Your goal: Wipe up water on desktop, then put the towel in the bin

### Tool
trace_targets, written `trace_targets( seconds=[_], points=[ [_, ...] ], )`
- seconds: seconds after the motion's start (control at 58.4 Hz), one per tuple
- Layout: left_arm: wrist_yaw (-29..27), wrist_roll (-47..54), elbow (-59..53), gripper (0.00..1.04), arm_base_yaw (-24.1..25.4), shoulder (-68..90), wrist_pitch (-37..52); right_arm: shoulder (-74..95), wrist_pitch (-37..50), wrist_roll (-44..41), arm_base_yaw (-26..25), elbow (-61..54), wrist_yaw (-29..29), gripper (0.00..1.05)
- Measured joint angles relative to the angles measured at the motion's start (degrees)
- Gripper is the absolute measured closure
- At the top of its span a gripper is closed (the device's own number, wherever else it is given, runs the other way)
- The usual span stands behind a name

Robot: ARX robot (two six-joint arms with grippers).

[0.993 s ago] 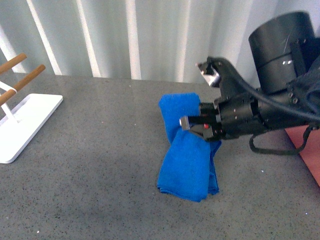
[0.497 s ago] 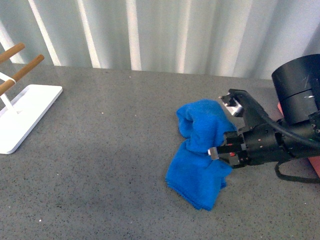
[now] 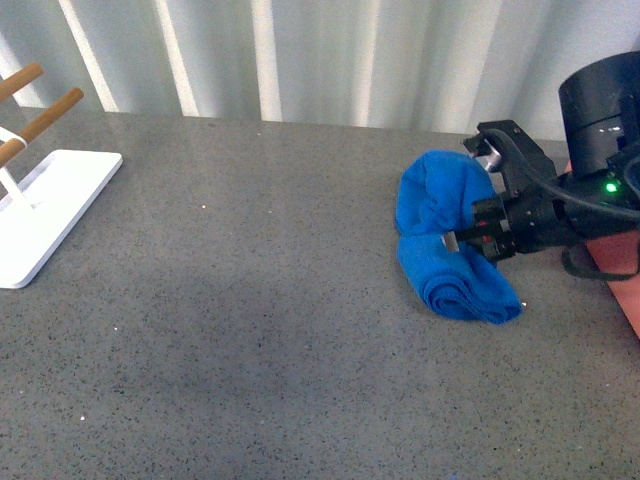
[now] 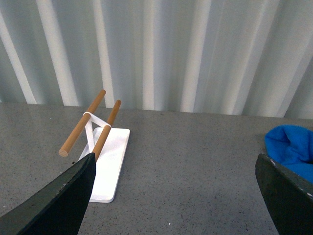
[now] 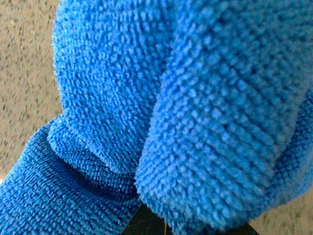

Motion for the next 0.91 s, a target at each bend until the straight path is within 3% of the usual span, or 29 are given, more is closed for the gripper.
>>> trace_targets(
  seconds=[0.479, 0.736, 0.908],
  points=[
    [0.0, 0.0, 0.0, 0.07, 0.0, 0.0, 0.0, 10.8, 1.4, -0.3, 8.8, 17.3, -8.7, 1.0],
    [0.0, 0.0, 0.0, 0.07, 0.0, 0.0, 0.0, 8.7, 3.5, 0.1, 14.5, 11.9, -14.7, 1.0],
    [0.0, 0.0, 0.0, 0.07, 0.0, 0.0, 0.0, 2.1, -1.0, -7.1, 14.6, 2.0, -19.4, 1.0]
  ],
)
